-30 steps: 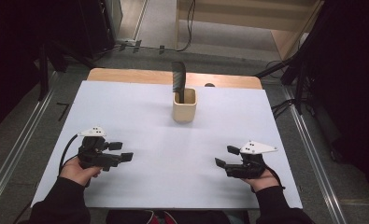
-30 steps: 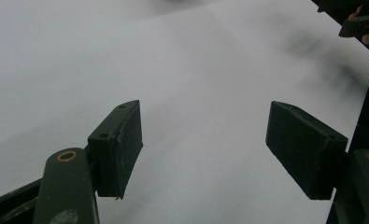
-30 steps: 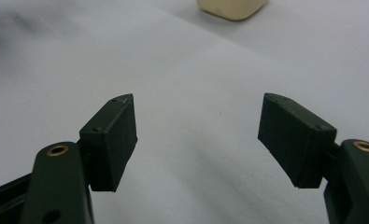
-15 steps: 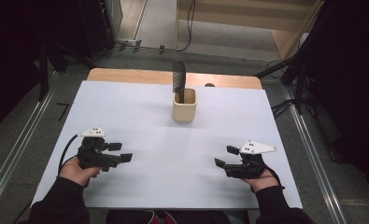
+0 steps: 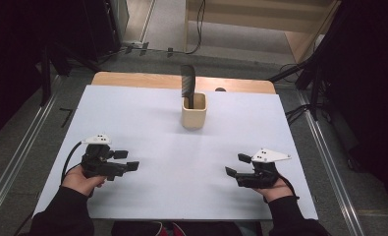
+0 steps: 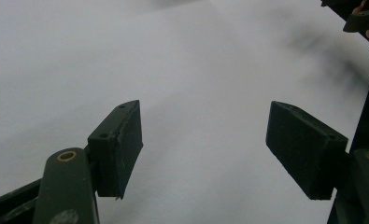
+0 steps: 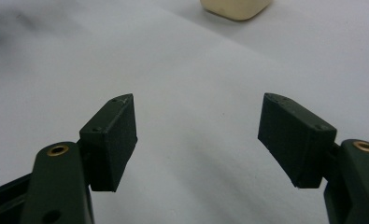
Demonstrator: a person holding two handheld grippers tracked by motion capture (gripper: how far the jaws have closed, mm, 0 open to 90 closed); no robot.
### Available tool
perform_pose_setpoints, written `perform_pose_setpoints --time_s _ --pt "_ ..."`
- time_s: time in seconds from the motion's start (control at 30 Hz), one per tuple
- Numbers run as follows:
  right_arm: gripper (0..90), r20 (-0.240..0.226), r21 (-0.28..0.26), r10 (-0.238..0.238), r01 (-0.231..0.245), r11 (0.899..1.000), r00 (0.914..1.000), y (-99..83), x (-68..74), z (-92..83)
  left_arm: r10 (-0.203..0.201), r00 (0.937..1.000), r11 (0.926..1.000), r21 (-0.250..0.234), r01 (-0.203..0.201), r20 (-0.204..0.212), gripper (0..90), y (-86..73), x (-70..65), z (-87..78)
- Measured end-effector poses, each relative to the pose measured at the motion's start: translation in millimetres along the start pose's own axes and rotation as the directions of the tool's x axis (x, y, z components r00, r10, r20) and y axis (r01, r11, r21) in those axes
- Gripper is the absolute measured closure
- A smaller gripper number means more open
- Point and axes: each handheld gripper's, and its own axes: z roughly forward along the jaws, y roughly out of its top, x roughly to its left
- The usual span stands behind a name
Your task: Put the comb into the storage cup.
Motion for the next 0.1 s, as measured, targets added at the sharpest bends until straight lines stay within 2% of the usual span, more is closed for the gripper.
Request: perform_pose_setpoints --time_s 0.1 --pt "26.2 0.001 0.003 0.002 -0.002 1.0 1.0 0.0 0.0 0.3 -0.004 1.0 0.9999 0.01 0.004 -0.002 27.5 -0.2 0.8 0.9"
